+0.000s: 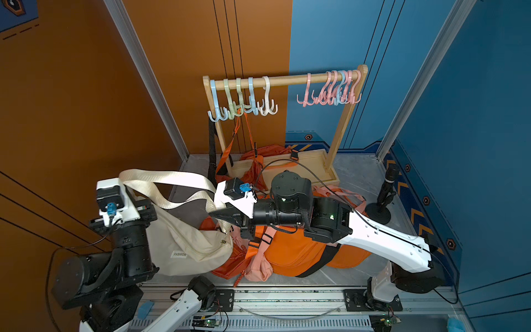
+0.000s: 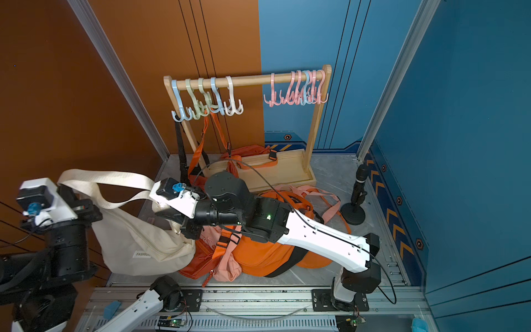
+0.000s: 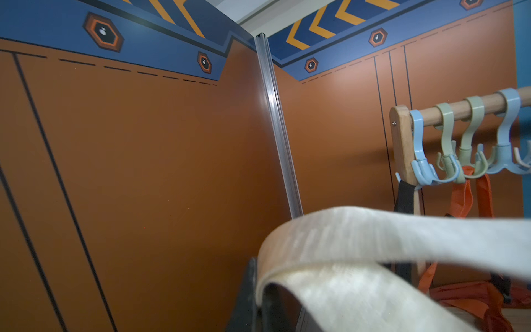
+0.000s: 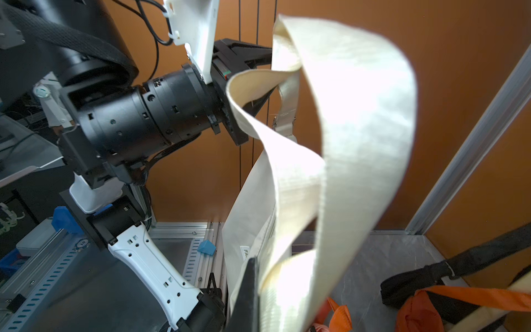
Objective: Take the bag off the hook
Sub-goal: Place the bag inside the bag.
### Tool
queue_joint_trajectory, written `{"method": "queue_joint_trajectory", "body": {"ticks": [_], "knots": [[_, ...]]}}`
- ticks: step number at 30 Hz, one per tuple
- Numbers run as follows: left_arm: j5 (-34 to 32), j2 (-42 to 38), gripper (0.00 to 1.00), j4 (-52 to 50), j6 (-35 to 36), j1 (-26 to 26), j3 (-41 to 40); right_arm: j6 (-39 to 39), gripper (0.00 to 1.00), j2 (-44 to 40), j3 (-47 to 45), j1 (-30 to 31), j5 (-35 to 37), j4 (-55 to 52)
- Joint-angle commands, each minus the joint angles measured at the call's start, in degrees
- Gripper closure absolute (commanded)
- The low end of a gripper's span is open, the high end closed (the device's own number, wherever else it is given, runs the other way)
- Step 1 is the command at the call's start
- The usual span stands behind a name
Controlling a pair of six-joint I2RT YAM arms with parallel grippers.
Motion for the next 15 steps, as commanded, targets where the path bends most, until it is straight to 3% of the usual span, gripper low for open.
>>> {"method": "queue_joint_trajectory", "body": {"ticks": [1,8,15], "knots": [[-4.38,2.22,1.0,5.41,2.77,-1.04,-4.24,3.6,1.0,-1.23,-5.09,-3.23,-0.16,5.91],[-1.12,5.17,1.0,-2.19,-15.83,3.98,-13.23,10.12,1.0,-2.78,-18.09,-9.81,-2.96,14.7],[15.68,9.16,1.0,-10.74,-38.01,19.21,-19.04,15.2,1.0,-3.05,-28.87,-15.32,-4.27,22.12]]}}
